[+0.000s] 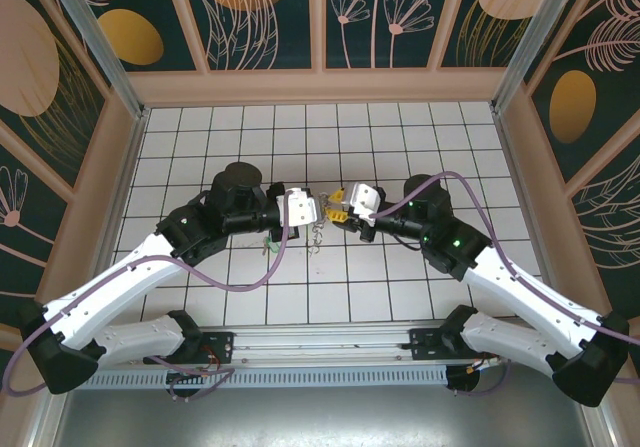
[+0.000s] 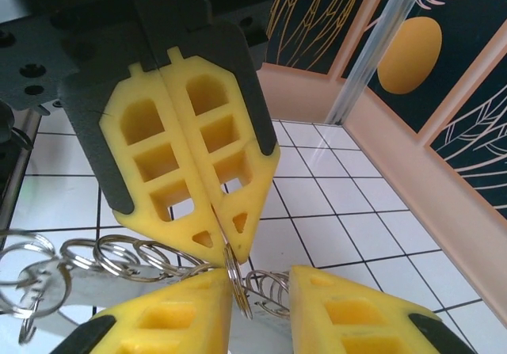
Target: Put the keys on the keyring
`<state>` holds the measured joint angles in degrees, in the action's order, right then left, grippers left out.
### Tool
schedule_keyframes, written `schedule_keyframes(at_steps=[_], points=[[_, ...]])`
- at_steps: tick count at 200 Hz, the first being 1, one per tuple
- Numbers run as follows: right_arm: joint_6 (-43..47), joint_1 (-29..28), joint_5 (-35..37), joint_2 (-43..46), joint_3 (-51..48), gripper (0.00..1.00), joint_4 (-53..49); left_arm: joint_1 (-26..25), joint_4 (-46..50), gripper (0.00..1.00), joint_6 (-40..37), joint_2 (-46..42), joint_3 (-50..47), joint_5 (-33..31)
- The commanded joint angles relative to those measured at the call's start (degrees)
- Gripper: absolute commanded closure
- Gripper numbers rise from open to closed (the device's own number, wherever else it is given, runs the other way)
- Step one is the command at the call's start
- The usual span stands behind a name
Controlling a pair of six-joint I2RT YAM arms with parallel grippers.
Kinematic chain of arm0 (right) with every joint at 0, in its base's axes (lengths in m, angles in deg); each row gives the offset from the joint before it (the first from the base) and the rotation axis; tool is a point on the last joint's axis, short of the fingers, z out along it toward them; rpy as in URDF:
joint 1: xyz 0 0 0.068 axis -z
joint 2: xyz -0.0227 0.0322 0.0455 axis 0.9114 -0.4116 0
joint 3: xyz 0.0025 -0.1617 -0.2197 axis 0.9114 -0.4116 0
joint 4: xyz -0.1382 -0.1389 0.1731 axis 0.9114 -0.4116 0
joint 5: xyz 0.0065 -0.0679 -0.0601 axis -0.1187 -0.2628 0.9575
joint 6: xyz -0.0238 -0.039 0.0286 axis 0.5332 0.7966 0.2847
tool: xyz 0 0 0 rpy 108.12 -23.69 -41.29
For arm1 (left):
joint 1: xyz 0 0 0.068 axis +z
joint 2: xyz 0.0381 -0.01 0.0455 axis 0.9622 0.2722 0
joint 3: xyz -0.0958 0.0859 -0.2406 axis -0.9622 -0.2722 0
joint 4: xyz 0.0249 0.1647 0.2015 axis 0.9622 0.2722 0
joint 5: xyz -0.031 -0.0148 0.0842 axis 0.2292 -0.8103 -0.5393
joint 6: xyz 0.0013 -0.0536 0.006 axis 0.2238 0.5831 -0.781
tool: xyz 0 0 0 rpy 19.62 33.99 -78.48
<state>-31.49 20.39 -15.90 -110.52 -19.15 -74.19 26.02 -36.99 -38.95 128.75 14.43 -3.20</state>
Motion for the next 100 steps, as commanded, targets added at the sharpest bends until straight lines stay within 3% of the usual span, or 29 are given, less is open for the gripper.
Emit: schedule_keyframes(at_steps=[1, 29, 79, 100], points=[[0.90, -0.67, -1.38, -0.53, 2.63, 0.81, 0.71, -0.65, -0.66, 1.00, 0.20, 0.12, 2.64, 1.05], [1.90, -0.87, -0.63, -1.28, 3.33, 1.00, -0.84, -0.68, -0.83, 1.00, 0.59, 0.13, 2.73, 1.45], [2.44, -0.77, -3.34, 1.52, 1.69, 1.00, 1.76, -0.68, -3.82, 1.00, 5.14, -0.83, 0.02, 5.78], [-0.10, 0.21, -6.92, 4.43, -0.56, 1.00, 6.68, -0.61, -8.19, 0.84, 8.42, -2.84, -3.28, 7.92]])
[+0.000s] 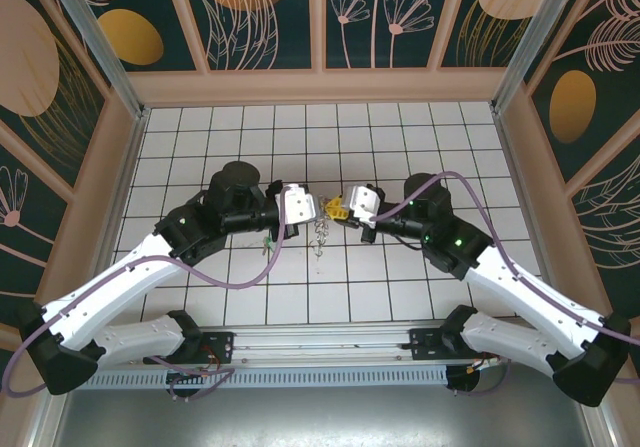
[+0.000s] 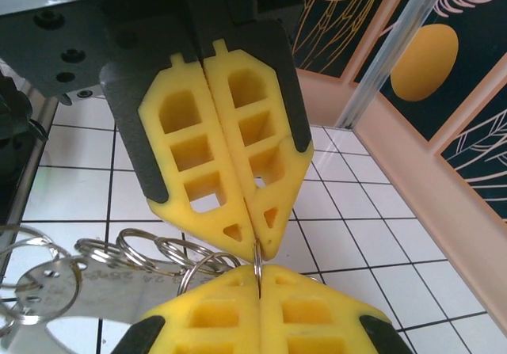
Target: Put the keys on the keyring
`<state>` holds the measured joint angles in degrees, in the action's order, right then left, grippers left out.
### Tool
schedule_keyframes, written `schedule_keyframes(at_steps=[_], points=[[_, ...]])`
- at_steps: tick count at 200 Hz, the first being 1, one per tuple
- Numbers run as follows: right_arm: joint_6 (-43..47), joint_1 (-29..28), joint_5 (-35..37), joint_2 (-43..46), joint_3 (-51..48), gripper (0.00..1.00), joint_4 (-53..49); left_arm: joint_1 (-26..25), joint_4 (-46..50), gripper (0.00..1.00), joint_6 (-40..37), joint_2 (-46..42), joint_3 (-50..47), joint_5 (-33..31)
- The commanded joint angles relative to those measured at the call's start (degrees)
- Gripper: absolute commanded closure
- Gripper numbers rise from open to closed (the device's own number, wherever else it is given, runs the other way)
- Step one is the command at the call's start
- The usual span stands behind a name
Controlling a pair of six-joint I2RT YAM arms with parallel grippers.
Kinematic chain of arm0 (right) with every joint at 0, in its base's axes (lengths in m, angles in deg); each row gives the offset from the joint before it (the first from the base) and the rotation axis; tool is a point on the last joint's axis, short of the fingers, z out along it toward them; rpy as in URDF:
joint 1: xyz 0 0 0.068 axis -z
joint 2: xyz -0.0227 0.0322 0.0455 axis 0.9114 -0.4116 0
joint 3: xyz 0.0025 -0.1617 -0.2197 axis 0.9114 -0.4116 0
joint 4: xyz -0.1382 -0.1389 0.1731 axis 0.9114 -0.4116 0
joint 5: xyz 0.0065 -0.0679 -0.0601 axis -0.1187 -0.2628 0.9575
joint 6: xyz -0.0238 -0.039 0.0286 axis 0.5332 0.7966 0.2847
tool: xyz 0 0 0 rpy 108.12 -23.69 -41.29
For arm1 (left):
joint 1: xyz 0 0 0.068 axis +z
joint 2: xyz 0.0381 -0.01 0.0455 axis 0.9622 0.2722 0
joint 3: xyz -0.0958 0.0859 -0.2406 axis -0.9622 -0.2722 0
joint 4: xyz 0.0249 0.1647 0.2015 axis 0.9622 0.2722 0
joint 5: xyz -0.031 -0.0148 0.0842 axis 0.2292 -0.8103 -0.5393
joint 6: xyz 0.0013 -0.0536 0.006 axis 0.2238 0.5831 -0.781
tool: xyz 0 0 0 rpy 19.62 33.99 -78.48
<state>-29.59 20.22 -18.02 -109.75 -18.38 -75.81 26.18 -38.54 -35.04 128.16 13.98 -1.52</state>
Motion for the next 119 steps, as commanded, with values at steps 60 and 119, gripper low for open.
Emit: schedule_keyframes(at_steps=[60, 119], points=[[-5.91, 2.49, -13.24, 4.38, -1.67, 1.00, 12.57, -0.75, -13.08, 0.78, 9.43, -5.09, -5.42, 11.69], [-11.82, 4.13, -18.85, 5.60, -3.63, 1.00, 19.75, -0.72, -14.09, 0.84, 10.45, -5.90, -5.42, 12.26]])
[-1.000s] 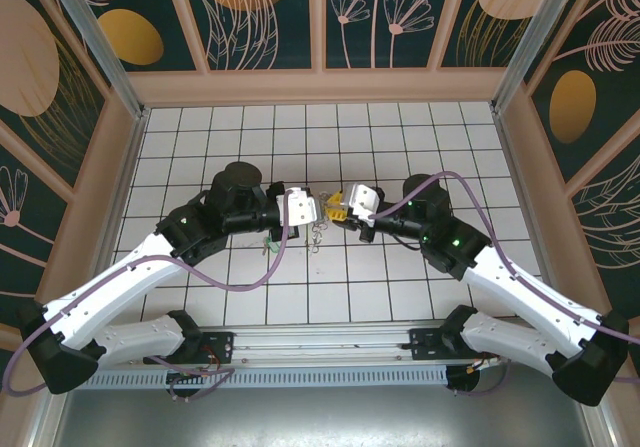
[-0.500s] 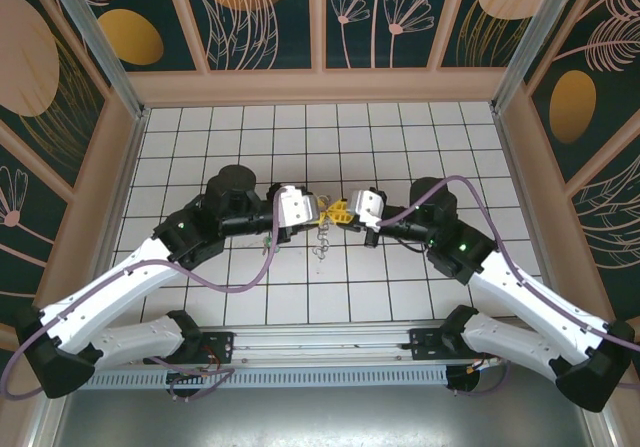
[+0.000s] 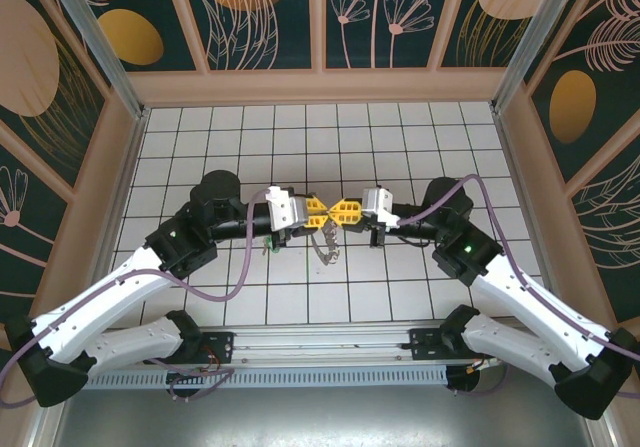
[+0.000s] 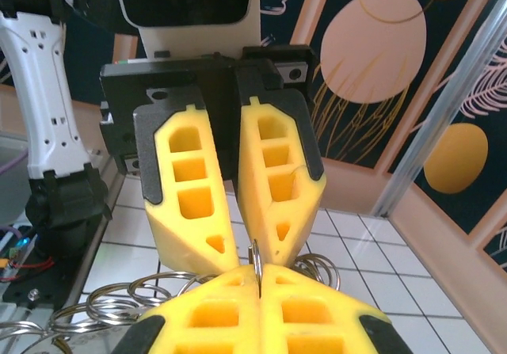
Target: Put the keys on the keyring
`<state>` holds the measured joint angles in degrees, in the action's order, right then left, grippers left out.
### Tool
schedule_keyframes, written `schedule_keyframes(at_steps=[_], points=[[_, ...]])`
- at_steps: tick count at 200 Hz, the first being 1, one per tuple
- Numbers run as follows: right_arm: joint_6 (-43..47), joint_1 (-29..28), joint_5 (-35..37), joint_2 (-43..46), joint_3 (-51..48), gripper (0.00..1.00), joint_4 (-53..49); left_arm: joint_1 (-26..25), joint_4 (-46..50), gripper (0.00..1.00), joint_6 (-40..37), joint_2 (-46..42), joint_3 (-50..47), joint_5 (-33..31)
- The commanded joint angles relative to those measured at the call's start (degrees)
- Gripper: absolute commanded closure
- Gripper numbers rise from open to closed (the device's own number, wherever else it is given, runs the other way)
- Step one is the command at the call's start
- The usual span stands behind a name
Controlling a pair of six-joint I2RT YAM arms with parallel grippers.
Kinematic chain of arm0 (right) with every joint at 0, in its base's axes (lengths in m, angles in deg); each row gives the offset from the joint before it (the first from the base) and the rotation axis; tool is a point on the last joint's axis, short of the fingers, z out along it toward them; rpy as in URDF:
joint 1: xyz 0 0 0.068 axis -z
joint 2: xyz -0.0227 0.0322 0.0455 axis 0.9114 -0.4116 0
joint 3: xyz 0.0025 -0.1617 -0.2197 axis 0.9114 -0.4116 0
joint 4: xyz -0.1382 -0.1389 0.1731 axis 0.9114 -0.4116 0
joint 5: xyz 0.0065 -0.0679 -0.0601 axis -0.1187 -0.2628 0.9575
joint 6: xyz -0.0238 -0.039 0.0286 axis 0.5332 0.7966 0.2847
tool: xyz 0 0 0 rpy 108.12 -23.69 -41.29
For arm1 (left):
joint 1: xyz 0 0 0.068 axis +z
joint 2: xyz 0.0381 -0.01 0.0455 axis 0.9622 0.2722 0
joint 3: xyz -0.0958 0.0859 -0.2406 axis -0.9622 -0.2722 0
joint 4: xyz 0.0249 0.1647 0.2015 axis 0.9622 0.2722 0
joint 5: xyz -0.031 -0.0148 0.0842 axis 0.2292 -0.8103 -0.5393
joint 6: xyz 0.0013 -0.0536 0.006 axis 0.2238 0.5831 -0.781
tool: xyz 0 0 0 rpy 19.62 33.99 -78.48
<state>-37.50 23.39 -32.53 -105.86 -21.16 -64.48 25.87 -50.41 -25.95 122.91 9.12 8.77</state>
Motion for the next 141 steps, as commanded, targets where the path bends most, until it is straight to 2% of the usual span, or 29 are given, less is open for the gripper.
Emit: schedule_keyframes(at_steps=[1, 26, 39, 84, 97, 110, 121, 141], points=[[-3.99, 1.02, -4.47, 1.70, -0.85, 1.00, 8.50, -0.43, -2.20, 0.84, 1.37, -0.69, -0.57, 2.00], [-5.03, 1.41, -5.56, 1.67, -1.02, 1.00, 9.25, -0.40, -2.18, 0.91, 1.43, -0.95, -0.57, 2.00], [-5.49, 1.44, -5.72, 1.63, -1.28, 1.00, 9.75, -0.45, -2.27, 1.00, 1.40, -1.07, -0.57, 1.80], [-4.36, 1.35, -2.50, 2.15, -1.64, 1.00, 7.16, -0.45, -2.36, 1.00, -0.26, -1.47, -0.31, 0.00], [-3.12, 1.19, 0.42, 2.46, -1.59, 0.84, 5.15, -0.44, -1.71, 1.00, -1.96, -1.53, -0.01, -2.33], [-1.35, 0.87, 3.33, 2.76, -1.25, 0.75, 2.58, -0.52, -1.02, 1.00, -4.20, -1.68, 0.12, -5.47], [0.38, 0.52, 5.64, 2.77, -0.62, 0.71, 0.24, -0.51, -0.23, 1.00, -6.19, -1.85, 0.46, -7.79], [3.02, -0.22, 9.10, 2.00, 0.56, 0.71, -3.49, -0.62, 1.73, 1.00, -9.97, -2.04, 1.31, -10.86]])
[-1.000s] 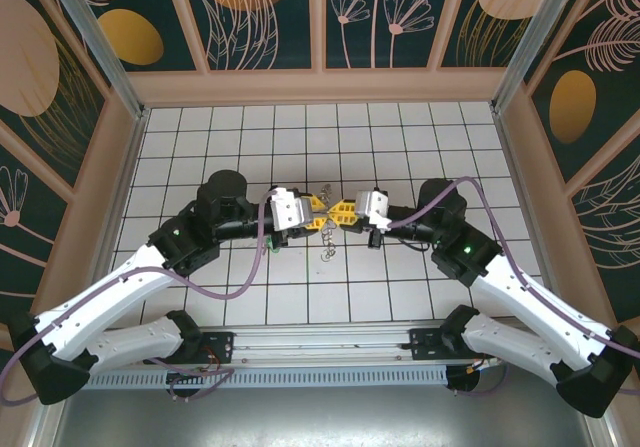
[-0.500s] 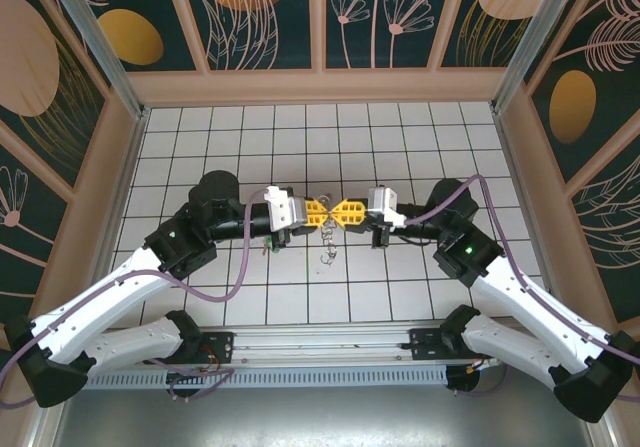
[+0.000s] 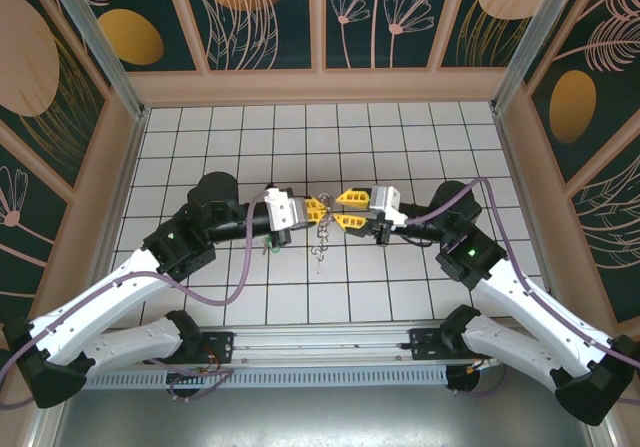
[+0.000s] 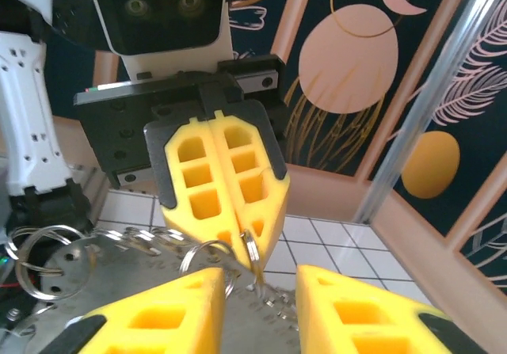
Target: Put the keys on the keyring
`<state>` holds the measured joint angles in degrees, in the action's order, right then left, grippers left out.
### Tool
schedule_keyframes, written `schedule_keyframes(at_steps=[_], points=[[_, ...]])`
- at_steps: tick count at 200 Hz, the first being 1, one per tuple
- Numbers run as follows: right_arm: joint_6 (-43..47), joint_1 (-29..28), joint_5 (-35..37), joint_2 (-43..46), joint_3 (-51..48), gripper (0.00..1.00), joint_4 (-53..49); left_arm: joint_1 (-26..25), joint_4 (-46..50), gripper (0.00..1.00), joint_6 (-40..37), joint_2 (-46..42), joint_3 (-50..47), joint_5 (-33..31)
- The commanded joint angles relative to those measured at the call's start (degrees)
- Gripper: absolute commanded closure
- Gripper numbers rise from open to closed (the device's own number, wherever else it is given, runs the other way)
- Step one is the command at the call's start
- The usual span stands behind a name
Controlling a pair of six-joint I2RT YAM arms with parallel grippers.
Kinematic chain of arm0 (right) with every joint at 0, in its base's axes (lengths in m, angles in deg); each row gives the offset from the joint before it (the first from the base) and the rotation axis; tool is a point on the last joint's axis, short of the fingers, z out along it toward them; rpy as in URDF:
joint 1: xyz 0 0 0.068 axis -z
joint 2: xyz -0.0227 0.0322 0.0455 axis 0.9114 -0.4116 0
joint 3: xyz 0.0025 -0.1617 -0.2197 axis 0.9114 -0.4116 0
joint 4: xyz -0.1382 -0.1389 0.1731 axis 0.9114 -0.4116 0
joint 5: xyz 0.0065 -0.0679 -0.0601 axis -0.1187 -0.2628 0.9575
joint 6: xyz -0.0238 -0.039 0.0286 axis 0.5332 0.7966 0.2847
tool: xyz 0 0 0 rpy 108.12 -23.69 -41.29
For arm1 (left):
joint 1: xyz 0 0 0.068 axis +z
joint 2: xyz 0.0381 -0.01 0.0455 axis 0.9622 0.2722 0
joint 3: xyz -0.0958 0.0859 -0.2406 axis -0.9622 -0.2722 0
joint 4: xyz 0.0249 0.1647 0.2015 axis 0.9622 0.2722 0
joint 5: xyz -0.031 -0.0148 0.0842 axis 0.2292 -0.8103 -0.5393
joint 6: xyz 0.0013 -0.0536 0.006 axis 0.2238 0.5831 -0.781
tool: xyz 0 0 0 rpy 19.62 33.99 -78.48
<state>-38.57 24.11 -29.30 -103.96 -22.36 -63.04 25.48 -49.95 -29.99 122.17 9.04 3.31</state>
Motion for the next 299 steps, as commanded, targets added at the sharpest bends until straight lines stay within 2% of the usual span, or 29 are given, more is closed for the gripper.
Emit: schedule_keyframes(at_steps=[1, 44, 138, 197, 244, 299], points=[[4.28, -0.99, 6.00, 0.04, 1.85, 0.71, -5.10, -0.23, 1.38, 1.00, -6.05, -1.29, 1.43, -5.54], [5.96, -2.08, 7.91, -1.42, 2.70, 0.72, -5.48, -0.53, 6.65, 1.00, -10.95, 0.68, 3.91, -5.38], [7.80, -4.73, 9.08, -4.39, 4.44, 0.78, -6.08, -0.57, 7.91, 1.00, -10.36, 1.56, 4.53, -2.59], [9.01, -5.17, 10.26, -4.77, 4.84, 1.00, -7.47, -0.58, 7.91, 1.00, -8.83, 1.96, 5.28, -0.17], [9.13, -5.17, 7.28, -4.68, 5.43, 1.00, -8.32, -0.58, 2.33, 1.00, -3.03, -0.27, 2.98, 5.29], [8.70, -5.17, 5.37, -4.55, 6.22, 1.00, -9.43, -0.56, -2.02, 1.00, 1.04, -1.14, 0.67, 8.24]])
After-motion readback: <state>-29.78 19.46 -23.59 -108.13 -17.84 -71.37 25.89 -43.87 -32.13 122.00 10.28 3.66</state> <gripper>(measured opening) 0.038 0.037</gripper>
